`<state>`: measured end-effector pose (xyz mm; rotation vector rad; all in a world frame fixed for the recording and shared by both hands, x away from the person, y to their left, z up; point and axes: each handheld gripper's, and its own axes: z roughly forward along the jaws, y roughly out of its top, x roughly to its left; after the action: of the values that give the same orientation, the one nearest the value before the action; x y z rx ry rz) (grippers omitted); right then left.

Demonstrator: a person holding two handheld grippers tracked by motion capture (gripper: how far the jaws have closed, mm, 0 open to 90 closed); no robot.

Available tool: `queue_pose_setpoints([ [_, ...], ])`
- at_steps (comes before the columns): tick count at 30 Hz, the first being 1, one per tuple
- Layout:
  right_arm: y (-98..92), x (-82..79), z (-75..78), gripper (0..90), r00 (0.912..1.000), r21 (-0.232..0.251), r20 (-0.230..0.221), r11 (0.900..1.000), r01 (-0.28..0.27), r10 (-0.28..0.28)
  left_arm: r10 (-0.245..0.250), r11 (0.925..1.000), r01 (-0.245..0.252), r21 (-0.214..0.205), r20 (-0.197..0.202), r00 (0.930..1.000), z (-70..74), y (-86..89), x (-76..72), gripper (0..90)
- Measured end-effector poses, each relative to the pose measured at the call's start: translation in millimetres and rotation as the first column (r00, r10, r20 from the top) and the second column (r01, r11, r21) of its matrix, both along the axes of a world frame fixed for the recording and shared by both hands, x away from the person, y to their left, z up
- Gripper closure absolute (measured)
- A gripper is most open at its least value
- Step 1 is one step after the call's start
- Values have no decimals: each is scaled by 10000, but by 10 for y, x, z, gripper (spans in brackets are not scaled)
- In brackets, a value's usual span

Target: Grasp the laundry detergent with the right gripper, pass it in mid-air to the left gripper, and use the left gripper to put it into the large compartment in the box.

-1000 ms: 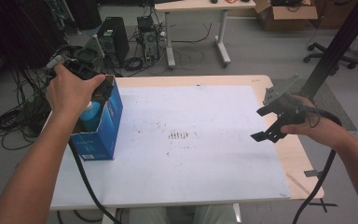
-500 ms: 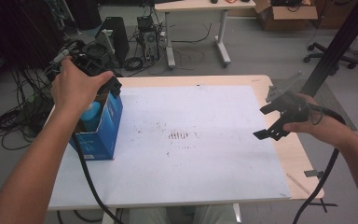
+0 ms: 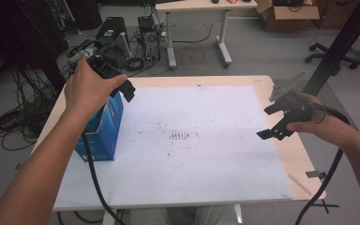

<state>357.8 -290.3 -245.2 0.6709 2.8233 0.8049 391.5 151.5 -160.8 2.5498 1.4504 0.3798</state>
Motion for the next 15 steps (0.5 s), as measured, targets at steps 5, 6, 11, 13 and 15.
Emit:
queue_pose_setpoints([
  [5,13,-7,22,48,10000,-44,14,10000,-13,13,-577,9983,577,-46,-56,9983,-10,-144,-11,75],
  [6,19,-8,26,48,10000,-49,4,10000,-13,13,-674,9977,673,-35,-55,9977,-12,-174,-13,75],
  [11,49,-11,41,48,10000,-85,19,10000,-37,37,-1146,9934,1145,-71,-50,9934,-24,-315,-31,75],
  [13,61,-15,48,48,10000,-93,-1,10000,-22,22,-1347,9909,1347,-78,-60,9909,-28,-370,-41,75],
  [15,75,-18,57,48,10000,-104,18,9999,-43,44,-1690,9856,1689,-30,-135,9855,-39,-459,-62,75],
])
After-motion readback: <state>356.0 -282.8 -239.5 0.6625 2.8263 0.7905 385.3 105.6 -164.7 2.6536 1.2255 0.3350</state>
